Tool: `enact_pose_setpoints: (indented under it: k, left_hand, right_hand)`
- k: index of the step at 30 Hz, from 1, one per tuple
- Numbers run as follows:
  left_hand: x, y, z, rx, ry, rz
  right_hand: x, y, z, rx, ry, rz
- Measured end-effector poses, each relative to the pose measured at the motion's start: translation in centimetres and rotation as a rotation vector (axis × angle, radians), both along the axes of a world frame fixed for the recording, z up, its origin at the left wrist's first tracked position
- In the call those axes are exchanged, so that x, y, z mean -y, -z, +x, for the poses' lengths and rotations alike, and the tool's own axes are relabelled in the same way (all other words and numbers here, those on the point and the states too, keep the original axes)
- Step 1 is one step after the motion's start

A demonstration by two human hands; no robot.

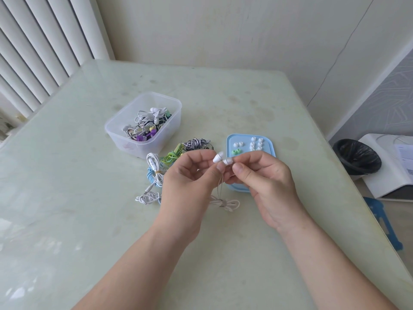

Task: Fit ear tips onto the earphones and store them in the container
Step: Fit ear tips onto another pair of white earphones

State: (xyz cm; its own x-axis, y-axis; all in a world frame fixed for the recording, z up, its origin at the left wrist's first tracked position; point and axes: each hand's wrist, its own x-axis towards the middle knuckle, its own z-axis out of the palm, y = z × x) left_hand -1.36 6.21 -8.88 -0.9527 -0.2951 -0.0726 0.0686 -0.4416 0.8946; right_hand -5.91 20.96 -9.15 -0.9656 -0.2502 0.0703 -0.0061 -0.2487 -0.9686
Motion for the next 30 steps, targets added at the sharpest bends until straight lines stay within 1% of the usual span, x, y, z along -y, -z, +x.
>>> enact_pose_setpoints:
  k: [2,6,8,10,11,12,15,16,17,20,26,28,30]
  left_hand:
    - [0.1,-0.2,0.1,0.002,0.002,0.034]
    - [0.7,-1.3,0.1,-0.002,0.002,0.105]
    - [1.1,-2.5,0.1,-0.013,0.02,0.153]
    - [1.7,-3.7,0.2,-0.02,0.042,0.155]
    - [2.1,-4.3,0.2,-0.024,0.053,0.121]
    - [2.6,-4.7,0.2,-0.027,0.061,0.042]
    - [4.2,-5.1,0.2,-0.018,0.068,-0.385]
    - [4.7,-5.3,0.3,-0.005,0.079,-0.494]
    - [5.0,-5.5,0.3,0.01,0.1,-0.559]
    - [5.3,-6.2,0.4,0.056,0.148,-0.606]
    - [8.4,-7.6,-1.3,0.079,0.085,-0.58]
    - [10.4,-8.4,-2.5,0.095,0.027,-0.629]
    - [12.7,-8.9,-4.2,0.114,-0.047,-0.716]
  right_hand:
    - [-0.4,-0.2,0.0,-0.002,-0.063,0.076]
    - [-0.7,-0.5,0.5,-0.056,-0.193,0.323]
    - [-0.3,-0.5,0.8,-0.095,-0.206,0.475]
    - [0.4,-0.7,0.8,-0.084,-0.176,0.56]
    - [0.7,-1.1,0.9,-0.071,-0.173,0.541]
    - [0.9,-1.5,0.9,-0.056,-0.179,0.479]
    - [1.1,-3.1,0.9,0.012,-0.157,0.292]
    - [1.2,-3.6,0.7,0.029,-0.139,0.257]
    - [1.3,-4.0,0.4,0.043,-0.123,0.237]
    - [2.5,-5.1,-0.4,0.06,-0.094,0.233]
    - [7.4,-7.1,-2.3,0.154,-0.098,0.126]
    - [9.7,-7.4,-3.4,0.143,-0.096,0.156]
    - [11.6,-7.5,-4.5,0.104,-0.051,0.256]
